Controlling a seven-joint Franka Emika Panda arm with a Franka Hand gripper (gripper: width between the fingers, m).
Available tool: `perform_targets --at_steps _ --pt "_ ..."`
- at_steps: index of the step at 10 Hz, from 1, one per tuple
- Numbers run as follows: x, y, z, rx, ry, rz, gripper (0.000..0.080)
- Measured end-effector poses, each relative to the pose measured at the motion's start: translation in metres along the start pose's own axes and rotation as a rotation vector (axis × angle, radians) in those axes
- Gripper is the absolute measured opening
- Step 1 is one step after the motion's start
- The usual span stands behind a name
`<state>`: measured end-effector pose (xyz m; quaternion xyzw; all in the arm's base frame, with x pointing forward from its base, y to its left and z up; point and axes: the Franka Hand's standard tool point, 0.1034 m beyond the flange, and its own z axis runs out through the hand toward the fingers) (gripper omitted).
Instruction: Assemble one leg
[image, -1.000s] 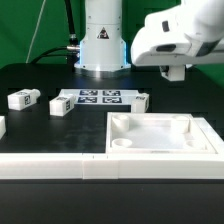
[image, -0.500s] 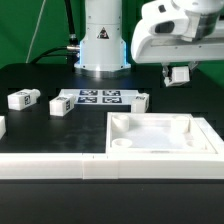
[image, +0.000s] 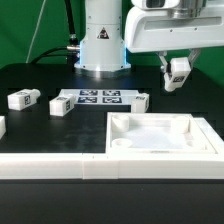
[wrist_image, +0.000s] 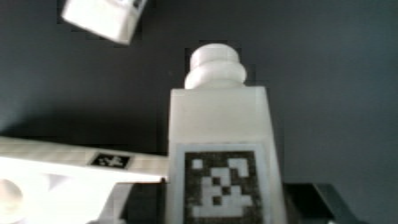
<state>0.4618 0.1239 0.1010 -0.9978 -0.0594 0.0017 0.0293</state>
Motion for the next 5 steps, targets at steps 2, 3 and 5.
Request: perform_targets --at_steps 2,3,5 --pt "0.004 0.000 0.000 0.002 0.148 -0.007 0.0291" --pt "0.014 0.002 -0.004 0.003 0.255 -0.031 0.0291" --pt "0.030 0.008 -0.015 -0.006 0.302 -0.074 0.0291"
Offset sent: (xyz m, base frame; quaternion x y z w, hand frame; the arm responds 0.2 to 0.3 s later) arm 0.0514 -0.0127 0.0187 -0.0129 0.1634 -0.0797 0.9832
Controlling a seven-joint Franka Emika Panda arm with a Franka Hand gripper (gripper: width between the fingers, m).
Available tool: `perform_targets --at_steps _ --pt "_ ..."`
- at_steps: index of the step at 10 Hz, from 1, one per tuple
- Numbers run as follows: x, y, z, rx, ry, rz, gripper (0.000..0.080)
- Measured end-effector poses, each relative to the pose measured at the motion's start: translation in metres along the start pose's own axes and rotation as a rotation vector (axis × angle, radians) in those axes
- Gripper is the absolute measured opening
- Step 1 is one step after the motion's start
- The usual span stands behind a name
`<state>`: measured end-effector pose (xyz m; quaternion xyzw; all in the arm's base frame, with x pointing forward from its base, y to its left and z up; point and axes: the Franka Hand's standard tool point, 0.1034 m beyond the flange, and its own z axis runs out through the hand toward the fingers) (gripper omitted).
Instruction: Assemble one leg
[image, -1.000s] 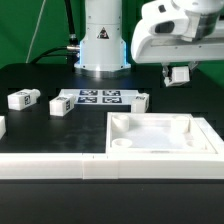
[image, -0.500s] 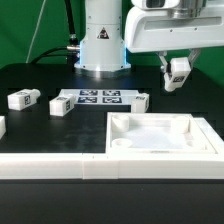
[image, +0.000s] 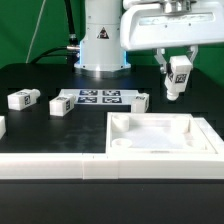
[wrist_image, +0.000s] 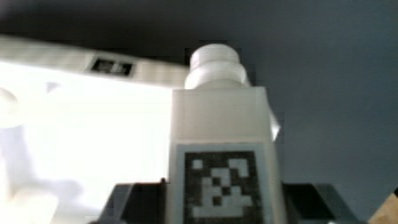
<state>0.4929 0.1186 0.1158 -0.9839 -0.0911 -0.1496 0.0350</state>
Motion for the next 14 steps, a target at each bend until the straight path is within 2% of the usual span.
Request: perform_targets --at_steps 4,5,7,8,9,10,14 --pt "0.000 0.000 0.001 0.000 -0.002 -0.005 0.0291" --pt "0.017 0.008 0.000 -0.001 -0.013 -0.027 0.0291" --pt "0.058 0.013 0.003 0.007 -0.020 -0.037 0.0291" --pt "0.080 0.013 0.008 0.010 -0.003 -0.035 0.0291" --pt "0.094 0.018 0.016 0.010 0.011 -0.080 0.0291" --pt "0.101 0.028 0.023 0.009 0.016 -0.106 0.0291" --pt "0.098 0.024 0.023 0.010 0.012 -0.096 0.0291"
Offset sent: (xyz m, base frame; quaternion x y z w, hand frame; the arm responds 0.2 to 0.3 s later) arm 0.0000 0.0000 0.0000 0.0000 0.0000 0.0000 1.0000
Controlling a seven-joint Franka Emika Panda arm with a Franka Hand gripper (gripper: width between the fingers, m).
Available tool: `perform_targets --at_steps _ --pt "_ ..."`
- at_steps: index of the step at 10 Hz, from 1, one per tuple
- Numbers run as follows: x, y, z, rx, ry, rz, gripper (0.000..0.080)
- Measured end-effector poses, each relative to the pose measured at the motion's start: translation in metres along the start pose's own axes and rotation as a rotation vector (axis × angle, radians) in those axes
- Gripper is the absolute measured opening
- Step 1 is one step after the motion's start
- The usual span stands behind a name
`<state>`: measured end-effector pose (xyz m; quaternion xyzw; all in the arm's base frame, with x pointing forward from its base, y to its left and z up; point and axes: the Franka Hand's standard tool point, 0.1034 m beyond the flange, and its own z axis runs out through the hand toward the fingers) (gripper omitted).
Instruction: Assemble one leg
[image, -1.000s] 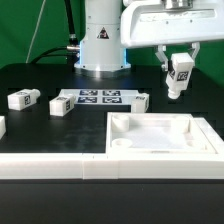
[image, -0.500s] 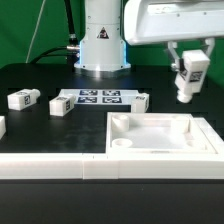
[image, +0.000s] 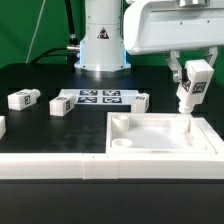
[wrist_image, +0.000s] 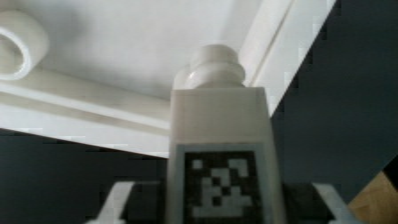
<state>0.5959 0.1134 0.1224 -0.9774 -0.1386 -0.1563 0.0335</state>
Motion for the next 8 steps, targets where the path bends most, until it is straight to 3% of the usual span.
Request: perform_targets --at_steps 3,4,8 --pt "0.010 0.004 0.004 -0.013 0.064 -0.005 0.0291" --pt "0.019 0.010 0.005 -0.035 0.154 -0.019 0.0291" --pt "0.026 0.013 0.017 -0.037 0.163 -0.029 0.0291"
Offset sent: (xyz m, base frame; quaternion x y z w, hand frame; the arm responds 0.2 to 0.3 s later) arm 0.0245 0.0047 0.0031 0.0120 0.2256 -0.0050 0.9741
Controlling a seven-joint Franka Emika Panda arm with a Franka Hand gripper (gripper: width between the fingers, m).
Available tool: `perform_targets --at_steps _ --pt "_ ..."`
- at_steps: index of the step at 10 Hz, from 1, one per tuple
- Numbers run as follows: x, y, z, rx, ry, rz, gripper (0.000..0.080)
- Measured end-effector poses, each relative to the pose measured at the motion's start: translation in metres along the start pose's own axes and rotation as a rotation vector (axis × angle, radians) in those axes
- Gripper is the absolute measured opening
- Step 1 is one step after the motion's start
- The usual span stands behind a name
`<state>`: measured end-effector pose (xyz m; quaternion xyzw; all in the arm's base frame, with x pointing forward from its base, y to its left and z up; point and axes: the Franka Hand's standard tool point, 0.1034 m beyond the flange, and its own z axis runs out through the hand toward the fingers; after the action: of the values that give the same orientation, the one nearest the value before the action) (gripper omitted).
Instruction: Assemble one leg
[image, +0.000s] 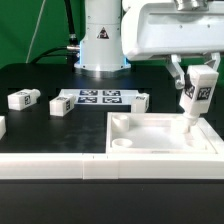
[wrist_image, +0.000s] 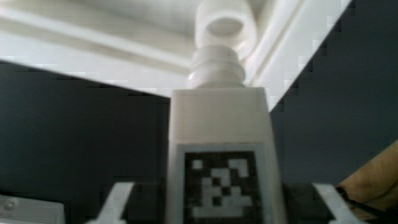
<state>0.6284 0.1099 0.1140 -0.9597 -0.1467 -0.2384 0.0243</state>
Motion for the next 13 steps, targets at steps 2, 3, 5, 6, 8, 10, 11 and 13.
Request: perform_targets --at_steps 2,3,5,6,8,10,11,13 --pt "0.005 0.003 0.004 -0.026 0.104 -0.004 0.0291" --pt "-0.002 0.002 0.012 -0.036 0.136 -0.002 0.0291" --pt "-0.005 -0.002 0.015 -0.029 0.121 -0.006 0.0291" --pt "-0.008 -0.002 0.018 -0.028 0.115 -0.005 0.0291" --pt "-0.010 -0.004 0.019 -0.026 0.111 -0.006 0.0291" --pt "-0.014 -0.005 0.022 -0.024 0.105 -0.006 0.0291" --pt "-0.014 -0.008 0.023 -0.022 0.105 -0.006 0.0291" --pt "-0.018 -0.013 0.027 -0.016 0.098 -0.010 0.0291"
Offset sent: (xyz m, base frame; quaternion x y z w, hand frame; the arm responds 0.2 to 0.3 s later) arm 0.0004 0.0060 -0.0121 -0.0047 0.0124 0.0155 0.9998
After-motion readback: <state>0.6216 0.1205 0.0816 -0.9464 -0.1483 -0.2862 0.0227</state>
